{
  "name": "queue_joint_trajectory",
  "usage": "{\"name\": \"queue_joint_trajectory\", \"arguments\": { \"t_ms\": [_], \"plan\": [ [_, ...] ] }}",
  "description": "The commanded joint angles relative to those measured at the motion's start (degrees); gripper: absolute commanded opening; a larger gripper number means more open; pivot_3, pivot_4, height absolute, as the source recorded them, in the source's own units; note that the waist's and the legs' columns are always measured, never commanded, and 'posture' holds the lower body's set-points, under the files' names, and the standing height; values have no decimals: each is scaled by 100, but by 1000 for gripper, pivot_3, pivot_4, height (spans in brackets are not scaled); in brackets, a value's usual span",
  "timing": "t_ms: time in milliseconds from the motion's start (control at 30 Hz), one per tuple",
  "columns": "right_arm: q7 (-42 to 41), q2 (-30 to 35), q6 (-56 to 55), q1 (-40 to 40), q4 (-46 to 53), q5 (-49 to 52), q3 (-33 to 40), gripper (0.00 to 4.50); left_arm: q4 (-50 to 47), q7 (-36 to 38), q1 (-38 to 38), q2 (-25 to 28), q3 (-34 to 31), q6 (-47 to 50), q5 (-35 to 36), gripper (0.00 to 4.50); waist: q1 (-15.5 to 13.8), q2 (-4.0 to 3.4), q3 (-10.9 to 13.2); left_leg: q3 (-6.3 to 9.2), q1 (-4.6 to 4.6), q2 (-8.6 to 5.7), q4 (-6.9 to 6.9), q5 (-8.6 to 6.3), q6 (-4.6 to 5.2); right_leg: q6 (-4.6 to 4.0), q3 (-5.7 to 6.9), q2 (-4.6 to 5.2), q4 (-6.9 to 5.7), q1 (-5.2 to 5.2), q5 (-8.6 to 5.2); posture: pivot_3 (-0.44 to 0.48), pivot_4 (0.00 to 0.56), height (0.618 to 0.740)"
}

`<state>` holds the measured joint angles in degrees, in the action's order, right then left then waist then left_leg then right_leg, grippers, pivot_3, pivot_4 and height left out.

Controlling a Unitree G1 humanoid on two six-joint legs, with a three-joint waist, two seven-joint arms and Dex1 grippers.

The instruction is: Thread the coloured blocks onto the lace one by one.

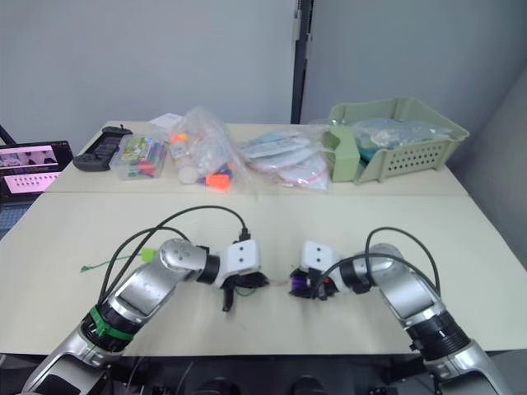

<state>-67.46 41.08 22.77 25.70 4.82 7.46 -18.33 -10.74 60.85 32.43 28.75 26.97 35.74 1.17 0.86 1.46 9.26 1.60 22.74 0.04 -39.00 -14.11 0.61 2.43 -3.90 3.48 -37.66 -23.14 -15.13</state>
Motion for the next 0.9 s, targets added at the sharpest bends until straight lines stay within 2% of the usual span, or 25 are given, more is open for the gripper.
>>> {"name": "queue_joint_trajectory", "arguments": {
  "t_ms": [33,567,900],
  "plan": [
    [149,33,139,9,-69,-199,-42,1383,-210,-16,104,-28,92,141,33,0,0,0,0,0,0,0,0,0,0,0,0,0,0,0,0,0,150,740],
    [242,28,289,-106,157,-153,-87,1383,-208,-159,197,-214,98,229,134,0,0,0,0,0,0,0,0,0,0,0,-1,0,0,0,0,0,150,740],
    [256,84,312,-192,228,-148,-92,1383,-310,-183,162,-106,28,271,165,0,0,0,0,0,0,0,0,0,0,0,-1,0,0,0,0,0,150,740]
  ]
}}
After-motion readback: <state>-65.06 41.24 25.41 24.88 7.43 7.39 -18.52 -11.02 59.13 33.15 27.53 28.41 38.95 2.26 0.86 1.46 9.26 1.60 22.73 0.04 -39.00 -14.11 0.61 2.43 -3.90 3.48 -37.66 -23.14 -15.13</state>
